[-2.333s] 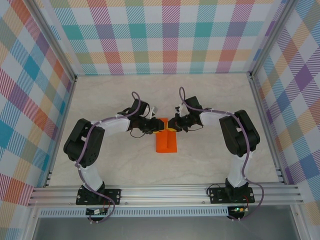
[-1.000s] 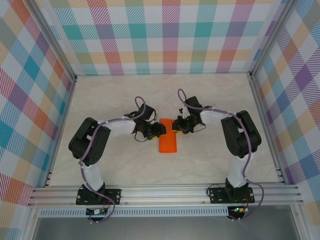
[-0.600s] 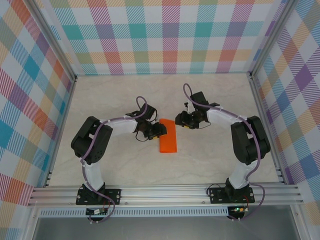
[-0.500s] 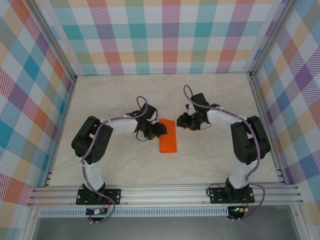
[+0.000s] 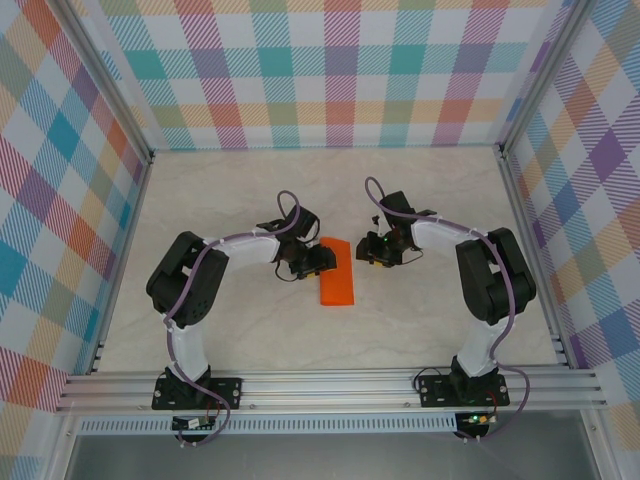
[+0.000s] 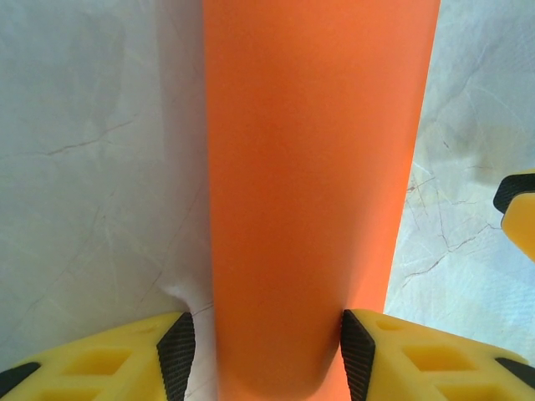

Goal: Fold a paper plane with a square sheet of paper (fold left side to right side)
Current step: Hold the square sheet of paper at the center of the table.

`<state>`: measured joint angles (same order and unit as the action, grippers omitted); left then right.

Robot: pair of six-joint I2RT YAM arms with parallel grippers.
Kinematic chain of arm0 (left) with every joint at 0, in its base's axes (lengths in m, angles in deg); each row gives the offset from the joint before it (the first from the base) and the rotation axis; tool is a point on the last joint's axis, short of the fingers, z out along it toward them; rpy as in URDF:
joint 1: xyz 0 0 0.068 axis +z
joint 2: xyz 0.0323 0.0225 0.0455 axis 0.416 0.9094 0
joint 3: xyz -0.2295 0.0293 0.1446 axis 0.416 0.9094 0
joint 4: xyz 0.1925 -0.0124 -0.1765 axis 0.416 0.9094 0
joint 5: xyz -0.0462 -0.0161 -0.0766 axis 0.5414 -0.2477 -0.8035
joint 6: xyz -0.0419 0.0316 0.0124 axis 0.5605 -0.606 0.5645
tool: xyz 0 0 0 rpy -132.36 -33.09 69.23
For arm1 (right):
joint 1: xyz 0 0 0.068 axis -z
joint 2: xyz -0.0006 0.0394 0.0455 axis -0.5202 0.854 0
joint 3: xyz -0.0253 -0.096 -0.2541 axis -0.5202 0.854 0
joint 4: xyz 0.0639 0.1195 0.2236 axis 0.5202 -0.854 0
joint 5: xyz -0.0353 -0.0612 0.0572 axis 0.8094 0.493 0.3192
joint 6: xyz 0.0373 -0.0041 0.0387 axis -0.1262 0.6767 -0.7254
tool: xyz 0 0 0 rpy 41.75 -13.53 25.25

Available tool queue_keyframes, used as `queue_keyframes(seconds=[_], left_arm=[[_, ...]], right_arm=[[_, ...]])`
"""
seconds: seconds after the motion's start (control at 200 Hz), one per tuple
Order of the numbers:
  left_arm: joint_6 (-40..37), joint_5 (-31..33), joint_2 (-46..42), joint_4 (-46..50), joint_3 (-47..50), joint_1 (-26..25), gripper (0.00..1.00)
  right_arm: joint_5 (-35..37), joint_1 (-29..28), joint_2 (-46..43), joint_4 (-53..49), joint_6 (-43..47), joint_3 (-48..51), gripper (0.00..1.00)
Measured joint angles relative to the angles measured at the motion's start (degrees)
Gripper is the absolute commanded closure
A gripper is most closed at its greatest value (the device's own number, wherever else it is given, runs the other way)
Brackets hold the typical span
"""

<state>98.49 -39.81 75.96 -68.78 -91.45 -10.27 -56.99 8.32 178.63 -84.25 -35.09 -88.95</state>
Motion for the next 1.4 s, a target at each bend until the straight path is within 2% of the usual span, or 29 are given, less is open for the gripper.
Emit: queue_keyframes(seconds=[0.98, 1.4], left_arm=[[0.26, 2.4, 1.79, 4.57, -3.56, -1.07, 0.46], [0.26, 3.19, 2.12, 5.42, -4.15, -1.4, 0.46]], right_arm=[[-2.29, 0.0, 0.0, 1.33, -0.24, 1.25, 0.59], [-3.8, 0.0, -0.02, 2.32, -0.35, 2.21, 0.63]])
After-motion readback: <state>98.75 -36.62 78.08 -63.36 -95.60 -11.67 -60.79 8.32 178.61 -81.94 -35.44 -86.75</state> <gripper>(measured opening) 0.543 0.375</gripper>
